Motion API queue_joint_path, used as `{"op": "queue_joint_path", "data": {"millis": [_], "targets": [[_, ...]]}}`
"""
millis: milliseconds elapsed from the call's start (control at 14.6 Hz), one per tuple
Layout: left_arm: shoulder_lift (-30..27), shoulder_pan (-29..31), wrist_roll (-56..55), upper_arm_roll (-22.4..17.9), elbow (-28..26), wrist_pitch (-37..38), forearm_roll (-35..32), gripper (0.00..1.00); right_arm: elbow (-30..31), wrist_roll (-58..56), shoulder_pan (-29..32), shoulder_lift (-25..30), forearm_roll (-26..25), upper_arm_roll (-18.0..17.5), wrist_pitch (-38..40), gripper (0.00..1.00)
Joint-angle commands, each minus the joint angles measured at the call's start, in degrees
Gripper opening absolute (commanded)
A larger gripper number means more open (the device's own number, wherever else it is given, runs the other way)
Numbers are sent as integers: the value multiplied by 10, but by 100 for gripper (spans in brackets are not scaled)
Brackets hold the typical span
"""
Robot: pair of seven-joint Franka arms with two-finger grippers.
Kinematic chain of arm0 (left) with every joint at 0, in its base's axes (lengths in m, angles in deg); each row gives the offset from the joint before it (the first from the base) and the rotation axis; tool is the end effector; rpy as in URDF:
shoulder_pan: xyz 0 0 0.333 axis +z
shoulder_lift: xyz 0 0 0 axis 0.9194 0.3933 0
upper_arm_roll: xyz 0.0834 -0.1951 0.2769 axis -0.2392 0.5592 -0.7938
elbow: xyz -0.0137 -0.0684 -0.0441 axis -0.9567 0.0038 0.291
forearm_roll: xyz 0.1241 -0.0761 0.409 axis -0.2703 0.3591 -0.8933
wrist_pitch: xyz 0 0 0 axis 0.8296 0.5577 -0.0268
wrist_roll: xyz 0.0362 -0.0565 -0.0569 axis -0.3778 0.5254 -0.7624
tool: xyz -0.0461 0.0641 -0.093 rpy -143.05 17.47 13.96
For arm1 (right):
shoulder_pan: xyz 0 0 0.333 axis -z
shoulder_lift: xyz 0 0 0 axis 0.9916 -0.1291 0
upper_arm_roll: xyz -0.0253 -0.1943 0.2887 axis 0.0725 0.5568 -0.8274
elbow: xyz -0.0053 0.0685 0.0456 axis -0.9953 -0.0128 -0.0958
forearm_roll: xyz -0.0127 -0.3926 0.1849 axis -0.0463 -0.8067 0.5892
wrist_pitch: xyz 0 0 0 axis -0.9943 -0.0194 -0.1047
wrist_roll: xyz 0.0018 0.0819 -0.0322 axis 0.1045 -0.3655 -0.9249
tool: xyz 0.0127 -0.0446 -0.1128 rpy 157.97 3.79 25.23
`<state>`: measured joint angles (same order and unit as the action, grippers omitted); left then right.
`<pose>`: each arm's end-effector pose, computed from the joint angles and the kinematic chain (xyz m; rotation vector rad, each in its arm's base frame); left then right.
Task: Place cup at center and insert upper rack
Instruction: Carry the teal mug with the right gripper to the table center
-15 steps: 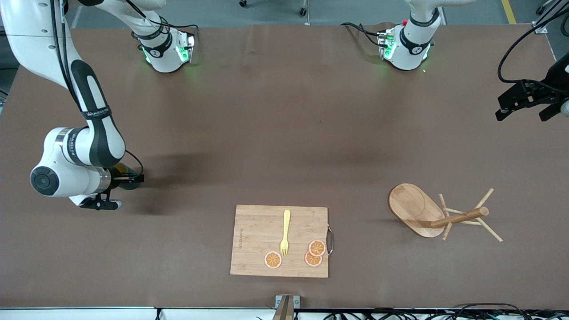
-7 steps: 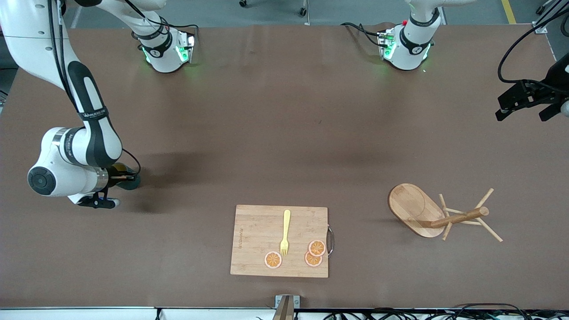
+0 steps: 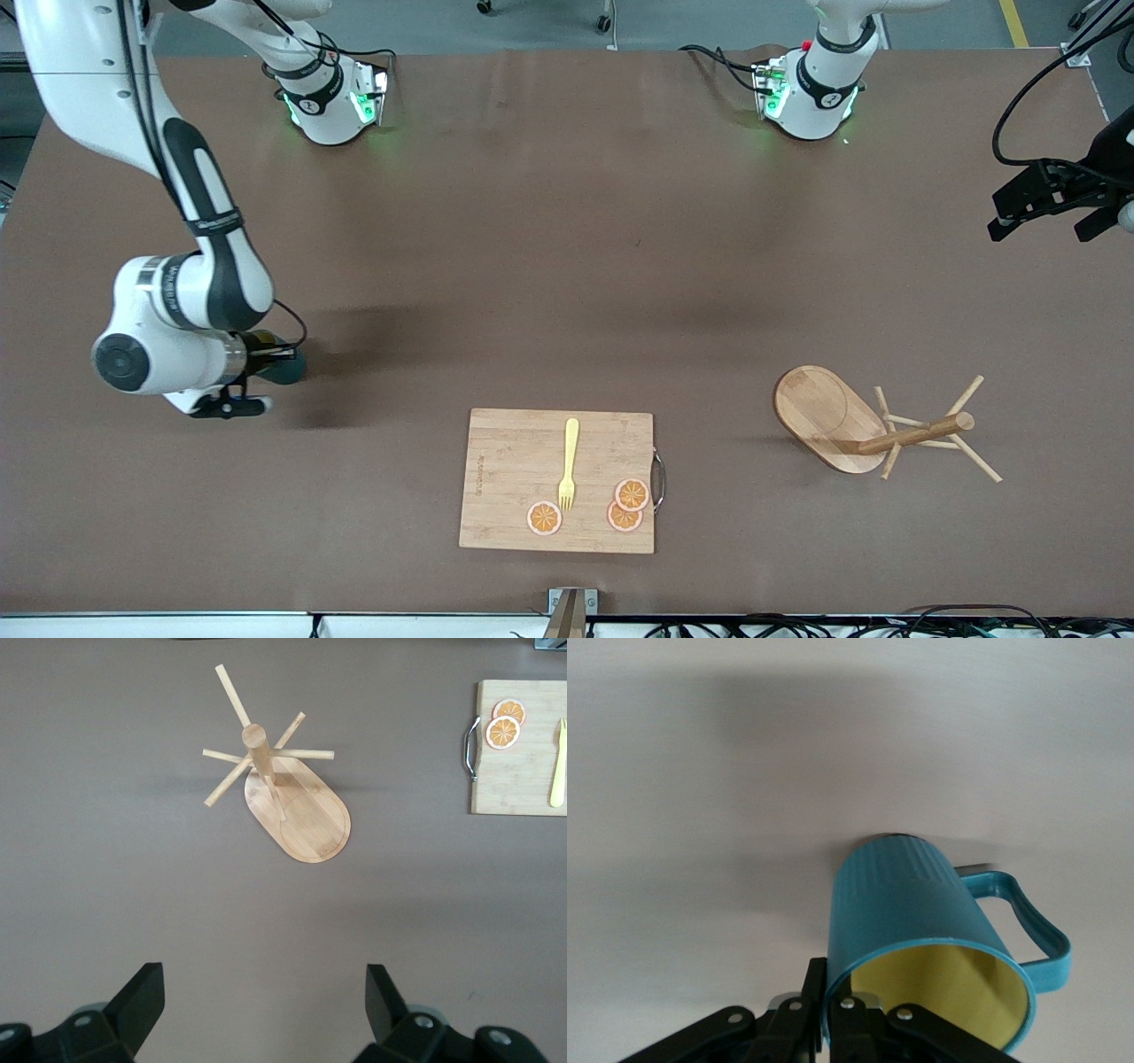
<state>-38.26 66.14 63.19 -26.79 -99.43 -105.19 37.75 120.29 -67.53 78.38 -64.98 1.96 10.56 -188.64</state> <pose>0.5958 -0.0278 0.6850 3.1201 -0.0264 0.1594 0.6699 0.0446 0.2290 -3.0688 -0.1509 0.4798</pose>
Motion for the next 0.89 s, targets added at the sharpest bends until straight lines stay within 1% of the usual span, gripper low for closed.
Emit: {"op": "queue_joint_path", "data": {"millis": [0, 137, 206, 274, 343, 411, 617, 686, 823], "targets": [[-8, 2, 8, 0, -4, 2, 4, 100, -40, -3, -46, 6, 21, -25, 40, 0], [-8, 3, 8, 0, -4, 2, 4, 100, -77, 24, -98, 5, 30, -35, 50, 0], [-8, 3, 8, 0, -4, 2, 4, 100, -99, 84, -128, 1, 61, -36, 50, 0], [-8, 3, 8, 0, -4, 2, 4, 100, -111, 117, -160, -2, 83, -36, 44, 0], [-8, 3, 8, 0, -4, 2, 4, 100, -120, 130, -197, -11, 86, -35, 43, 0], [-8, 3, 8, 0, -4, 2, 4, 100, -151, 147, -227, -30, 87, -35, 39, 0], [-8, 3, 8, 0, -4, 2, 4, 100, -242, 313, -291, -91, 90, -35, 29, 0], [-8, 3, 8, 0, -4, 2, 4, 100, -256, 346, -311, -104, 90, -35, 15, 0], [-8, 3, 8, 0, -4, 2, 4, 100, -258, 430, -345, -115, 95, -36, -29, 0]]}}
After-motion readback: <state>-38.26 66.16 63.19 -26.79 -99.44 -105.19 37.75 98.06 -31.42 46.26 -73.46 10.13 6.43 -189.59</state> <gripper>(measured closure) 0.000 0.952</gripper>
